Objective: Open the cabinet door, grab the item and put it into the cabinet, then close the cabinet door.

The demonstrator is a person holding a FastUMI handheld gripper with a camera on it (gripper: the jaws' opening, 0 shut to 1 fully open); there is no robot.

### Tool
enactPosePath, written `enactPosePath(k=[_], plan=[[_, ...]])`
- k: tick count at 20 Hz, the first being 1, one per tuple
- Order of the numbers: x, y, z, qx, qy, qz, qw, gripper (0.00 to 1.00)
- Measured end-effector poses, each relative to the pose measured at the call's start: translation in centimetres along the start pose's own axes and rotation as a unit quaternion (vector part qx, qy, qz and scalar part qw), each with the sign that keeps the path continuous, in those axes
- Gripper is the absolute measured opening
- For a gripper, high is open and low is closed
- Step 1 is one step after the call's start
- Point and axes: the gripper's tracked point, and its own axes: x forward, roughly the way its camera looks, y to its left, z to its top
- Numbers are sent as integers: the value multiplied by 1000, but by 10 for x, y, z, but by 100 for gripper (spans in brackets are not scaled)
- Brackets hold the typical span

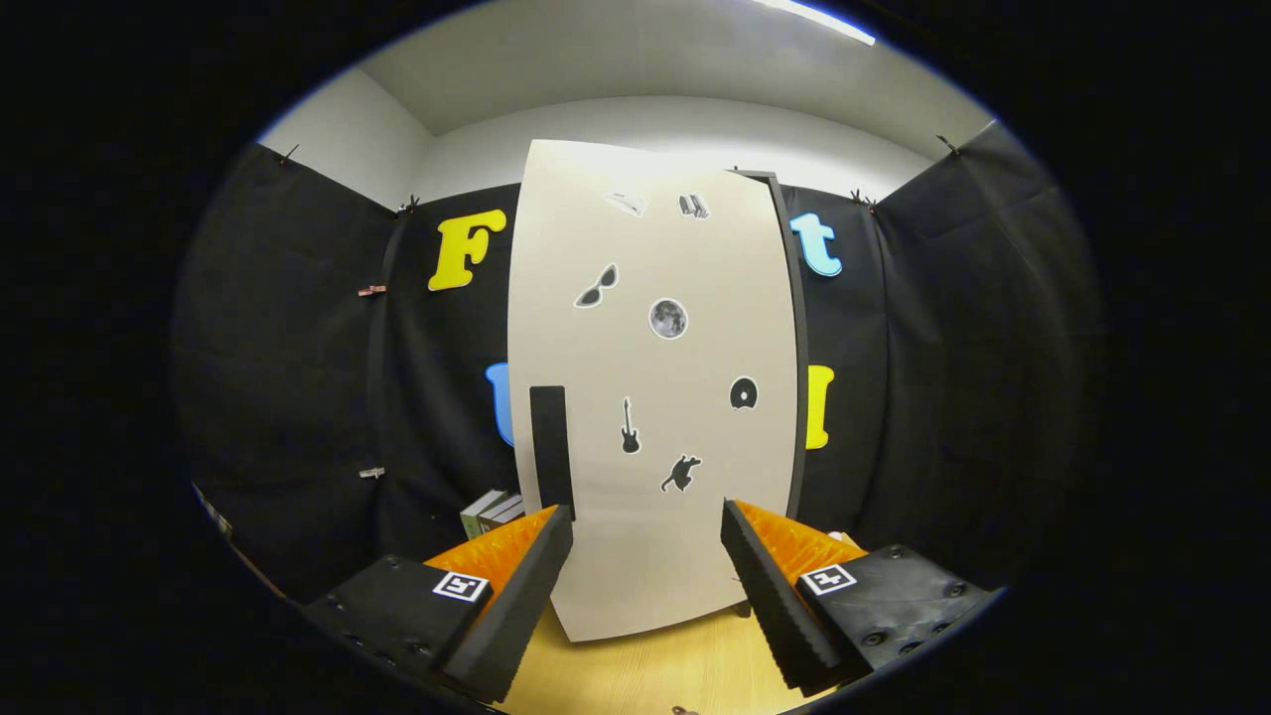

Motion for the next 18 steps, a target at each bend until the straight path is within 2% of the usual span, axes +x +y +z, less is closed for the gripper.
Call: enactPosePath(k=[18], plan=[[-17,-34,9,-7,-11,-40,999,98]])
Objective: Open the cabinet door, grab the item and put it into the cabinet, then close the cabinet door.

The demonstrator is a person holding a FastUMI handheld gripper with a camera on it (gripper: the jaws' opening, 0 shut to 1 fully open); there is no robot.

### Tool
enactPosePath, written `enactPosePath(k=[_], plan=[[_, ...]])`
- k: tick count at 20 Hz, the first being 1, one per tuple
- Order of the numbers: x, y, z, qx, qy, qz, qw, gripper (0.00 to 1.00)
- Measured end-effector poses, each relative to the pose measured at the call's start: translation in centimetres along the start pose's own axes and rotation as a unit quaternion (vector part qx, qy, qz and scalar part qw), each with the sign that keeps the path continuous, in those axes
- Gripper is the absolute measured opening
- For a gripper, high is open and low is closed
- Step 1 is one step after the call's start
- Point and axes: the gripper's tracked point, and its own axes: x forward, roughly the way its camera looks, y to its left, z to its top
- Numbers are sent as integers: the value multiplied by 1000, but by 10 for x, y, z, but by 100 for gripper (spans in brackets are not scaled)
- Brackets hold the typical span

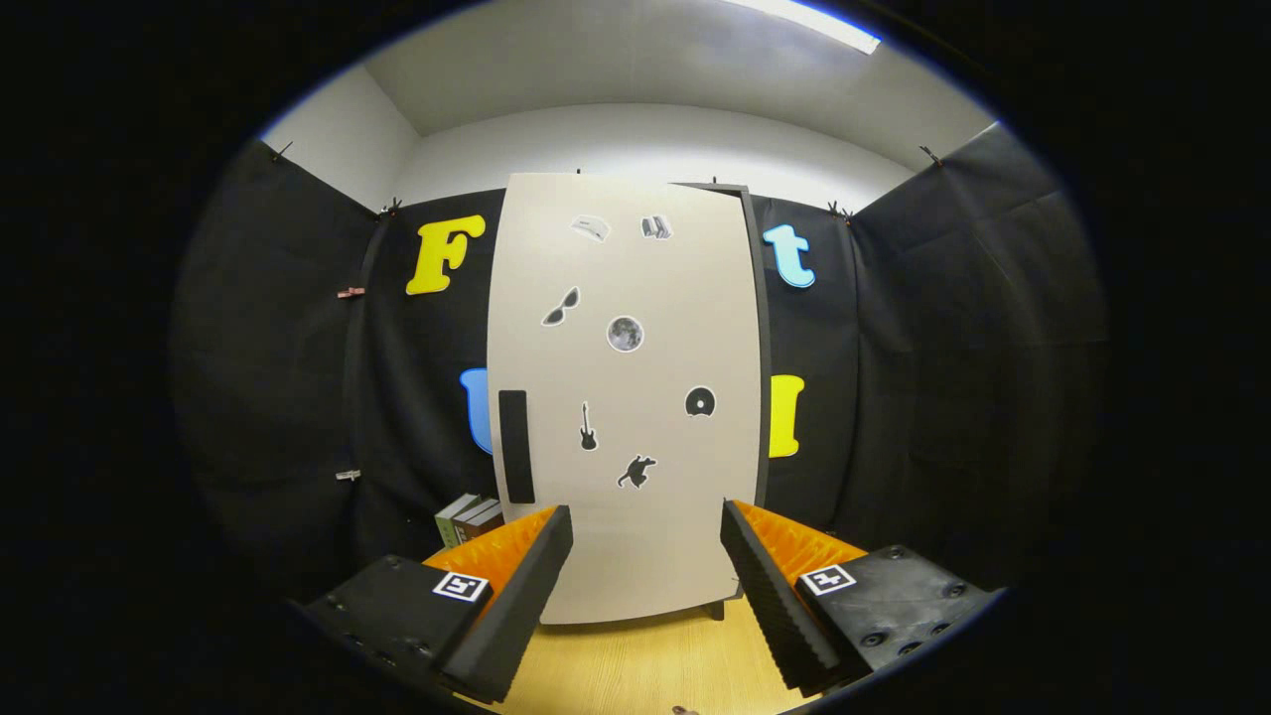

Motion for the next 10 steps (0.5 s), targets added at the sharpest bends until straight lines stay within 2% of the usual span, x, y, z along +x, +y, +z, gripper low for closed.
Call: enactPosePath(k=[10], plan=[[10,0,-7,7,12,3,1000,98]])
